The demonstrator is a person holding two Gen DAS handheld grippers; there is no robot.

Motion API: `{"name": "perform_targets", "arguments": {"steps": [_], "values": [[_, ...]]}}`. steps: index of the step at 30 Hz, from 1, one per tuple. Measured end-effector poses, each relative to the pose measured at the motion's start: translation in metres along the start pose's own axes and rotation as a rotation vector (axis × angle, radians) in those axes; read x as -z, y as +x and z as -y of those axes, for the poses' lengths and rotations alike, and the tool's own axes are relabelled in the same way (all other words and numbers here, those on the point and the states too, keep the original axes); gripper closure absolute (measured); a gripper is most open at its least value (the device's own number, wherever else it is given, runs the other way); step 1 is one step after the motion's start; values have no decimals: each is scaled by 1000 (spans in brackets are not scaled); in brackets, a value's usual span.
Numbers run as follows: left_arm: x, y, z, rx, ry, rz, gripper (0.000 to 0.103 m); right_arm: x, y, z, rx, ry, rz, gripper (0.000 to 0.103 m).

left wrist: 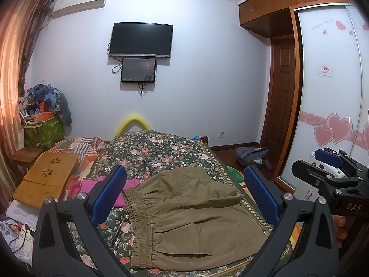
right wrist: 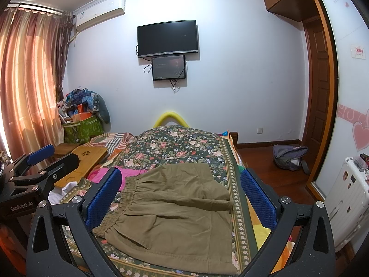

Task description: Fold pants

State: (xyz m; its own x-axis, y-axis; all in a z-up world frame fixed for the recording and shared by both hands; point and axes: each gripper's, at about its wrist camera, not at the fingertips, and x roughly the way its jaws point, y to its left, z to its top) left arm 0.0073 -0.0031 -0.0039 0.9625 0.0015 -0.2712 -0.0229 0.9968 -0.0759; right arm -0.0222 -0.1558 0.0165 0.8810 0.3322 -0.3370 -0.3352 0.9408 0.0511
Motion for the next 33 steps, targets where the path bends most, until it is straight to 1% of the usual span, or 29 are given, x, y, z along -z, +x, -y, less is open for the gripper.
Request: {"name": "perform_targets", "arguments": {"steps": [13,16,22,28,33], "values": [[1,2,1,2,1,1,0,3,0,-1,0,-1,-2,0],[1,3,1,2,2,0,0,11,3,-1,0,-4,-5,0],[2,4,0,3,1,-1,0,11,4,-2,0,-3,-8,0],[4,14,-1,1,0,-19,0,9,14,0,1,-1,-25,0],[8,33,-5,-13,-7,-43,0,10,24,6,2,8,-49,0]]}}
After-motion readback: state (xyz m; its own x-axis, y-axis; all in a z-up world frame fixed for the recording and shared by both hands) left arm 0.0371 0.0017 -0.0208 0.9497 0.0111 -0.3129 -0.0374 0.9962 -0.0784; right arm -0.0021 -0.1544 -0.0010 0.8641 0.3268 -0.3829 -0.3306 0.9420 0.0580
